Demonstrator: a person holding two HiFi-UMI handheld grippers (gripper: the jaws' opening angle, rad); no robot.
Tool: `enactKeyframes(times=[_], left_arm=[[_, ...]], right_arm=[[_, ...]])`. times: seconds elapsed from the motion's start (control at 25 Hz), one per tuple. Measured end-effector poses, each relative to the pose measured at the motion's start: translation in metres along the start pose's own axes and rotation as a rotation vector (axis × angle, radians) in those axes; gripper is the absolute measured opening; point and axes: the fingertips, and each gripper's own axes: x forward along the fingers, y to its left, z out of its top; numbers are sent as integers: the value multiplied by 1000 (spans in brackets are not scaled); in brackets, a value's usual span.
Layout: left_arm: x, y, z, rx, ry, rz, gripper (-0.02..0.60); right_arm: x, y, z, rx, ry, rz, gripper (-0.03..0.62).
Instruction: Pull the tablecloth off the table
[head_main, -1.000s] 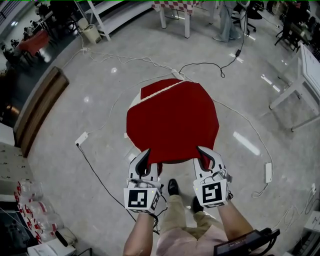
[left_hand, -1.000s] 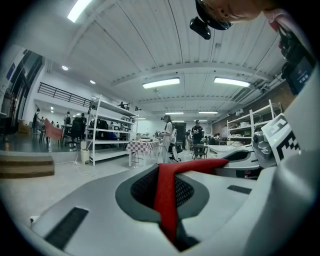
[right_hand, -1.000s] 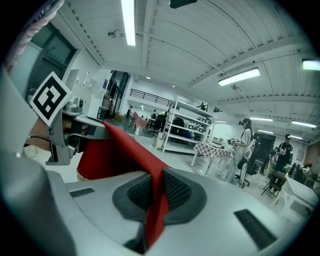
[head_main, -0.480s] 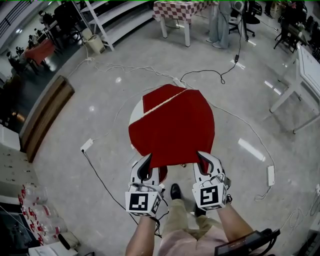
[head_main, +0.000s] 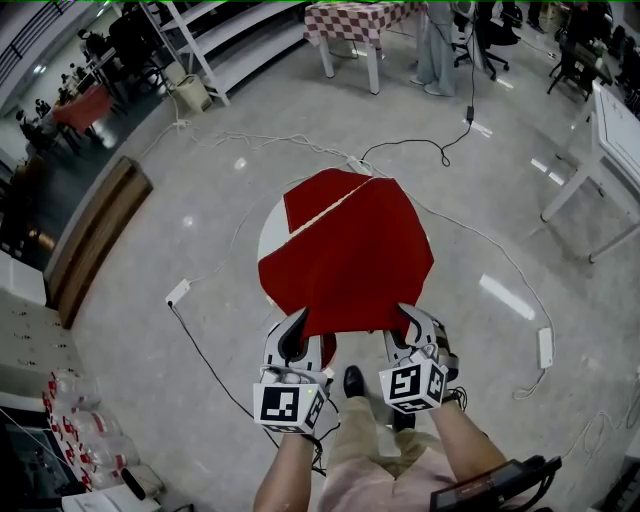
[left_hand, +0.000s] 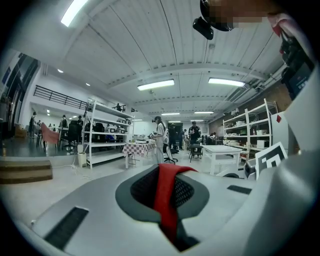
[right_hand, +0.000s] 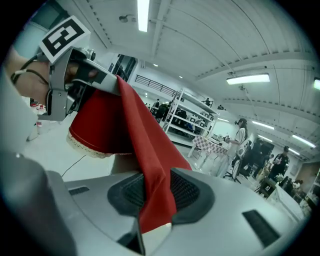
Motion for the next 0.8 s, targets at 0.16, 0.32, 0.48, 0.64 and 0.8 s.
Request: enactKeyframes(times=[0.16, 0.32, 0.48, 0.64, 0.8], left_arm=[[-2, -8, -2, -3, 8, -4, 32], [-7, -15, -4, -2, 15, -5, 32], [-17, -12, -8, -17, 19, 11, 32], [-31, -12, -10, -2, 24, 53, 32], [-41, -17, -2, 31, 17, 78, 32]], right_arm=[[0, 5, -13, 16, 20, 17, 110], [-11, -3, -13, 72, -2, 8, 39], [-31, -19, 3, 105, -56, -11, 26], [-53, -27, 19, 130, -99, 4, 26], [-72, -34, 35, 114, -123, 19, 26]])
